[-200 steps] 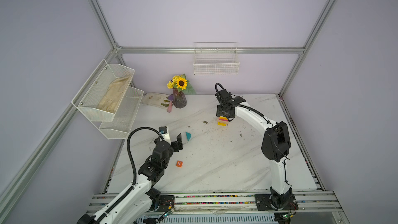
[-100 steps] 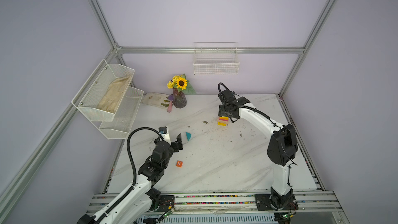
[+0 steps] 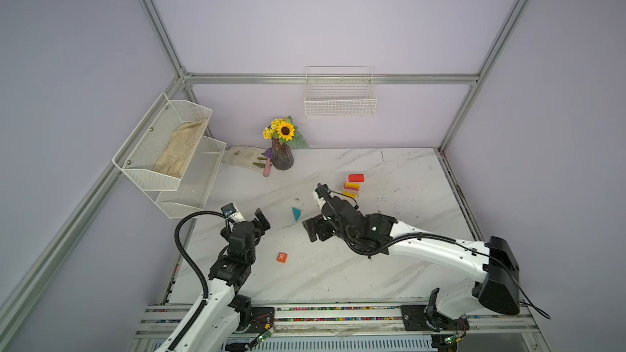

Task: Build the wood block tower
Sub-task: 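Move the right gripper toward the robot and lower it over the orange R cube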

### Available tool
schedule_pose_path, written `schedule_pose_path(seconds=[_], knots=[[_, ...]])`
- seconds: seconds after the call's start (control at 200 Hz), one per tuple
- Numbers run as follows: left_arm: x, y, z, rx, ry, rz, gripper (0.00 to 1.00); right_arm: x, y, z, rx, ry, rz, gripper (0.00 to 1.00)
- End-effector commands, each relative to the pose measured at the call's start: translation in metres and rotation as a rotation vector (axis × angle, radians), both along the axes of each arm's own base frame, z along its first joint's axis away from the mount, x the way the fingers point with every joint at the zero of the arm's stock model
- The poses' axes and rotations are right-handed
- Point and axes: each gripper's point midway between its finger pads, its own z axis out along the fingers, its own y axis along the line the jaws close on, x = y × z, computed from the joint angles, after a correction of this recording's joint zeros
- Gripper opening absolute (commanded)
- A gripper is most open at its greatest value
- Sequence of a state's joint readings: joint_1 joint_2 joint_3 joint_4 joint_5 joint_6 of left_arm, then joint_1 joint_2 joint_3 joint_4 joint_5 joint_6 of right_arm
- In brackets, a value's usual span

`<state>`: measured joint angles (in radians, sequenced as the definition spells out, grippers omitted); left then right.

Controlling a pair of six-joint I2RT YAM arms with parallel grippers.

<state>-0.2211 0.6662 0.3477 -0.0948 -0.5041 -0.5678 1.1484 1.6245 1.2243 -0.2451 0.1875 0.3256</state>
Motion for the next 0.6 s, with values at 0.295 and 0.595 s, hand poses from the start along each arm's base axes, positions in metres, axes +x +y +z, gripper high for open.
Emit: schedule_pose_path(seconds=[0.295,0.595], knots=[[-0.013,0.023,-0.022,-0.105,0.015,0.09,1.0,-0.039,0.082,-0.106,-0.083,0.085,0.298,0.84],[-0.012,0.022,-0.022,-0.109,0.012,0.083,1.0,-0.041,0.09,-0.128,-0.129,0.086,0.354,0.78]])
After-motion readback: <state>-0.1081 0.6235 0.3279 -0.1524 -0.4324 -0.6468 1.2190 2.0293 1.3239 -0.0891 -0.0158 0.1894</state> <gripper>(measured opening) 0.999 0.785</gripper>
